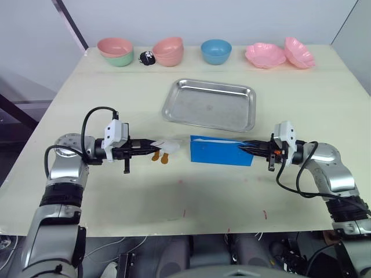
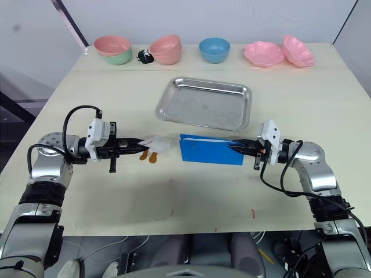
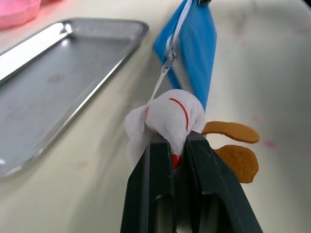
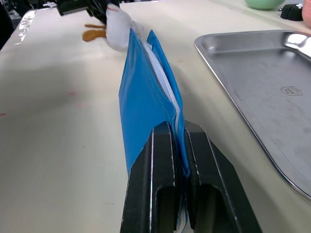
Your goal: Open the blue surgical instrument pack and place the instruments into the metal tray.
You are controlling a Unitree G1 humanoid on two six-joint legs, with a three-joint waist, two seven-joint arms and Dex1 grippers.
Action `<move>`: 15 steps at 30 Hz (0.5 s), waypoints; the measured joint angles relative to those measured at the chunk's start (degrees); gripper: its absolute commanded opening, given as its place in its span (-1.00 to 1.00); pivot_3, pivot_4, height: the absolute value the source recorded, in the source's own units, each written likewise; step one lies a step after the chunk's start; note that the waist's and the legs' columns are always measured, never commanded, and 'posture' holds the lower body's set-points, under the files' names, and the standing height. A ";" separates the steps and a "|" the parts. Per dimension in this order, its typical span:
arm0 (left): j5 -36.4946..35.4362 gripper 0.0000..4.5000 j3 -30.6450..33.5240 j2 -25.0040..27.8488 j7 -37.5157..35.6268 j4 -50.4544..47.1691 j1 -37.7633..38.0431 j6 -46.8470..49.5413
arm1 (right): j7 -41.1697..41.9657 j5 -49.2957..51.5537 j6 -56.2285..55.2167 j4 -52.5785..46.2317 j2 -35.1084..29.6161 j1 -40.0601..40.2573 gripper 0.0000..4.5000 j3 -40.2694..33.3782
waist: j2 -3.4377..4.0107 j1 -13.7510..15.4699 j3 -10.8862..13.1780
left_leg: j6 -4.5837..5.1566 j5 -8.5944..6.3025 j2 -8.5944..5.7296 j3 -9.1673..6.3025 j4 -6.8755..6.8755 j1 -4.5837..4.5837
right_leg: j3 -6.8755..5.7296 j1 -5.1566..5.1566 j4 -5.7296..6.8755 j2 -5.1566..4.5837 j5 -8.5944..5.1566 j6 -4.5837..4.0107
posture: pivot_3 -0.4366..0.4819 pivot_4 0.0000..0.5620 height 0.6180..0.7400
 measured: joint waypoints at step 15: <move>3.35 -0.99 -2.68 -1.83 -0.37 2.16 4.12 -6.98 | 0.47 4.28 4.12 -3.59 -0.18 1.40 -1.00 -0.41 | 0.10 0.20 -0.06 | 0.01 -0.01 0.00 0.03 0.01 0.04 | 0.03 0.02 0.05 -0.02 0.00 0.00 | -0.05 -0.47 1.00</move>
